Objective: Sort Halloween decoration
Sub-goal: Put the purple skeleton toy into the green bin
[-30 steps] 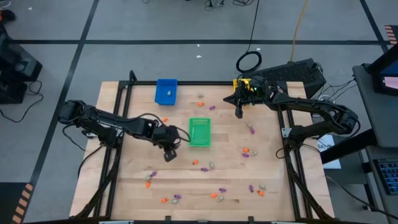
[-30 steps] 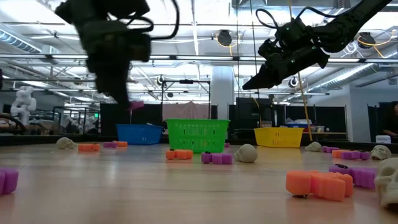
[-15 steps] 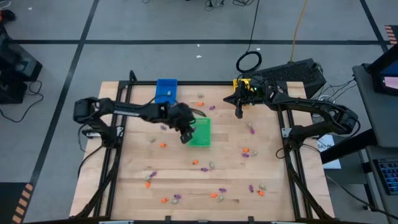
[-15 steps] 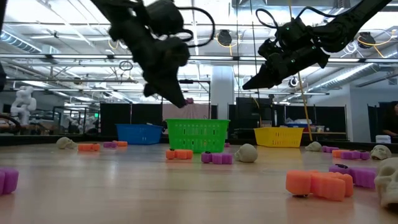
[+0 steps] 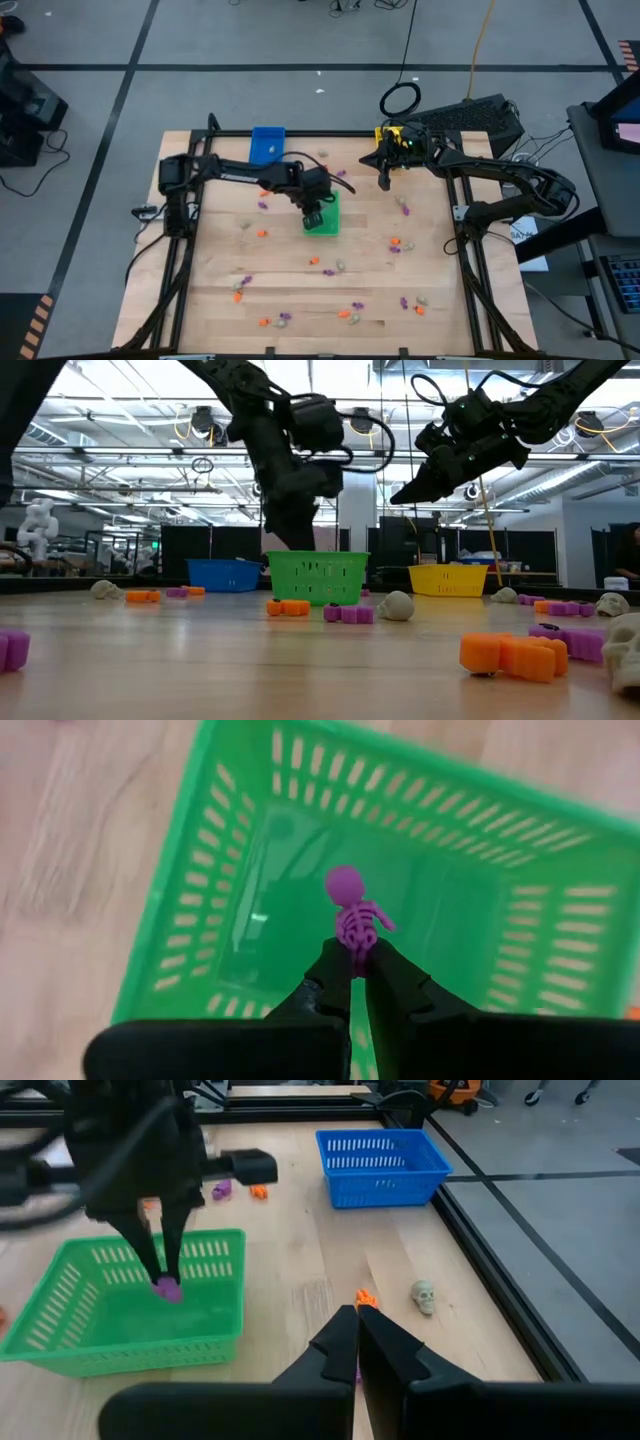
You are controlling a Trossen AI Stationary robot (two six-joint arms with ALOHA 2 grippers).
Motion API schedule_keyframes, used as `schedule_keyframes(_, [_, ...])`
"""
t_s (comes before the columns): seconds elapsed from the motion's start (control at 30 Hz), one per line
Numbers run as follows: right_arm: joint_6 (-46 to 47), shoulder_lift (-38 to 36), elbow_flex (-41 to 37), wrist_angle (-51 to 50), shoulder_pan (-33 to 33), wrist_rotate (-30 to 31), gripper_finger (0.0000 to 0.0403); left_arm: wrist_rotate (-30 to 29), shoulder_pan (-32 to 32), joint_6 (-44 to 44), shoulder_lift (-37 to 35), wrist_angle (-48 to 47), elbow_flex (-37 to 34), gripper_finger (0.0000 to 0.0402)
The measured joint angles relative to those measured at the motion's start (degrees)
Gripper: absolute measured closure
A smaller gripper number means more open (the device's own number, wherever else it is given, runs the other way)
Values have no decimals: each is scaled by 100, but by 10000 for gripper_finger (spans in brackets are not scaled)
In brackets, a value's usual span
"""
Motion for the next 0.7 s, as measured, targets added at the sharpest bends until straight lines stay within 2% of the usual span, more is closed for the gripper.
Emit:
schedule_keyframes(0.53, [-9, 0, 0, 0, 0, 0, 403, -234, -74, 180, 178, -57, 30, 390])
schedule_keyframes(0.7, [-7, 0, 0, 0, 0, 0, 403, -279, -131, 317, 178, -488, 249, 357])
